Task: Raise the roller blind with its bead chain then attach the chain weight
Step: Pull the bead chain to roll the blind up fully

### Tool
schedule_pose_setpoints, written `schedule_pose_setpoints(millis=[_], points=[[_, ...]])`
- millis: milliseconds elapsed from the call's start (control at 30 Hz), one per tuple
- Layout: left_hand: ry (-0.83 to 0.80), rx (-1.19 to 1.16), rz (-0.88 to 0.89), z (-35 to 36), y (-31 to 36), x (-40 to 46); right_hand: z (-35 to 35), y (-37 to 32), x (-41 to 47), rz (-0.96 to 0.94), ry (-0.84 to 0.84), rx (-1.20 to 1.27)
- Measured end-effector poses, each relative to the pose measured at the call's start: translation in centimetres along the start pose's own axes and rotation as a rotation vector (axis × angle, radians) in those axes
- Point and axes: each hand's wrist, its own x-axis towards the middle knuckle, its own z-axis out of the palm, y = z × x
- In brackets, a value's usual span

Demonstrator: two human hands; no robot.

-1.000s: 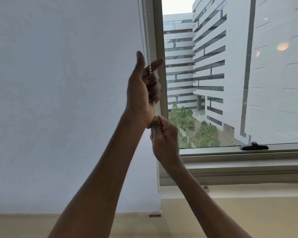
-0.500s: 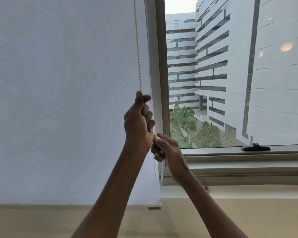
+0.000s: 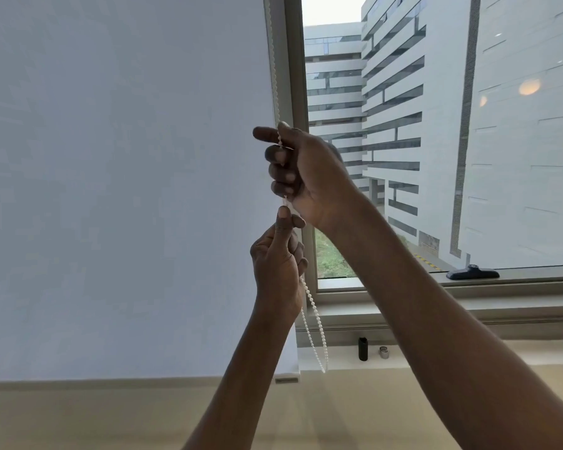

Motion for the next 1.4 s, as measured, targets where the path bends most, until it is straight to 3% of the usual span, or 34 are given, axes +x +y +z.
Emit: schedule_pose_setpoints(millis=[167,400,600,700,933,1233,1400], points=[[0.008,0.08,0.049,-0.6,0.1,0.4,0.6,1.3,-0.1,-0.145,0.04,0.114],[0.043,0.38,0.256,-1.2,-0.1,1.2,1.5,2.1,-0.4,-0.396,0.144,-0.125],[-0.101,0.314,0.037,-1.4,3.1,4.0,-0.3,4.8,-1.7,-0.523,0.288,-0.382],[-0.153,0.078,-0.025,-0.3,5.9,5.8,-1.4,7.3,-3.4,-0.519,0.32,-0.478],[-0.383,-0.15,-0.17,3.3,9.6,6.2,-1.4,9.1,-4.6,-0.489,0.277,-0.471],[-0.274,-0.204,-0.105,3.6,8.5,6.0,-2.1,8.8,-4.5,-0.474,0.213,-0.392],[-0.204,-0.171,0.02,3.1,8.1,5.2,-3.0,9.1,-4.4,-0.31,0.049,-0.221]])
